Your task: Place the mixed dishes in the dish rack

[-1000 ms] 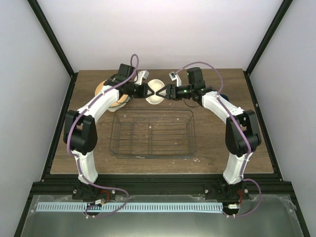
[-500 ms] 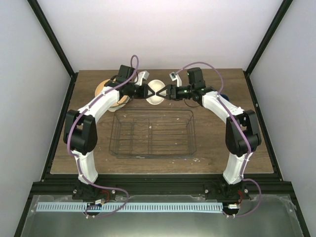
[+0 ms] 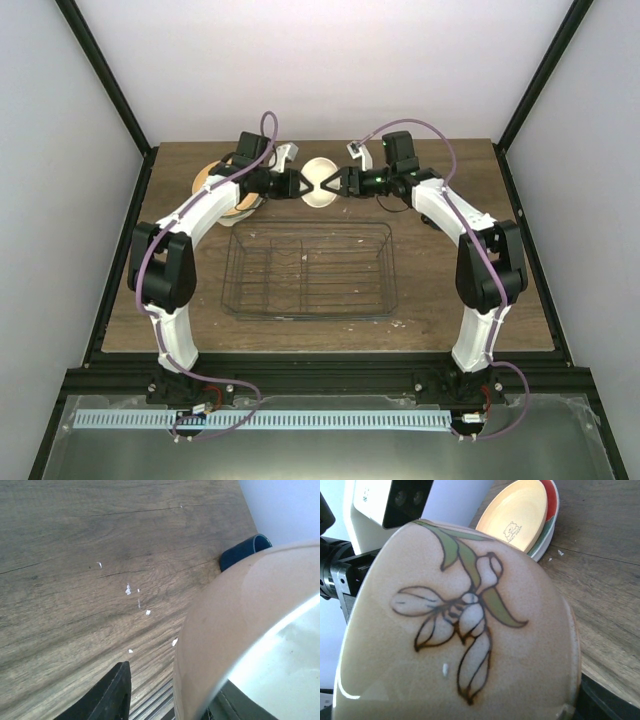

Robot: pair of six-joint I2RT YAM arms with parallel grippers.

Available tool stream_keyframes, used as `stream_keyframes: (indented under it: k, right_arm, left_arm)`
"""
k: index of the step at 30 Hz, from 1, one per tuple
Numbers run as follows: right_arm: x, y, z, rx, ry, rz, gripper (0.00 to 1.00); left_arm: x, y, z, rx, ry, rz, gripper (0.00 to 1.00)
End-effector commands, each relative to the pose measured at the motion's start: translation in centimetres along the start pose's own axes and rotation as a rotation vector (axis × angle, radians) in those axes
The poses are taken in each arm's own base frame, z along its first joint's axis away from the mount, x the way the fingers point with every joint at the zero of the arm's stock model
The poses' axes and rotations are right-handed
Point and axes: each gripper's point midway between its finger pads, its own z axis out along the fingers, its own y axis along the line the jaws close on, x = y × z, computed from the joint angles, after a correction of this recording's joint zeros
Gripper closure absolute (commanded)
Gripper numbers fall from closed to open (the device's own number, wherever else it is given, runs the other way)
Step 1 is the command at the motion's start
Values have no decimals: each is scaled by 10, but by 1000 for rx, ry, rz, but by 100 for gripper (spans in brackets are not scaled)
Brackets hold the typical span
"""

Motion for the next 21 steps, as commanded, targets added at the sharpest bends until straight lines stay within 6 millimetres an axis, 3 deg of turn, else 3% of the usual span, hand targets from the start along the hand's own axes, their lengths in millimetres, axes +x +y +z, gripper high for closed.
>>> stream_keyframes:
  k: [1, 7, 13, 17, 21]
  right_arm:
    - [-33, 12, -16, 28, -73, -110, 73]
    - [-27, -1, -19, 105, -53, -112, 74]
    - [-21, -4, -34, 212, -36, -116, 75]
    - [-16, 12, -48, 291, -27, -161, 75]
    - [-7, 38, -48, 382, 1, -233, 76]
  left_arm:
    - [0, 11, -17, -16, -12, -21, 60]
    - [-5, 13, -38, 1, -39, -26, 49]
    - [-18, 8, -68, -36, -105, -6, 47]
    - [-27, 13, -90, -75, -139, 2, 47]
    - [-32, 17, -102, -133, -159, 18, 47]
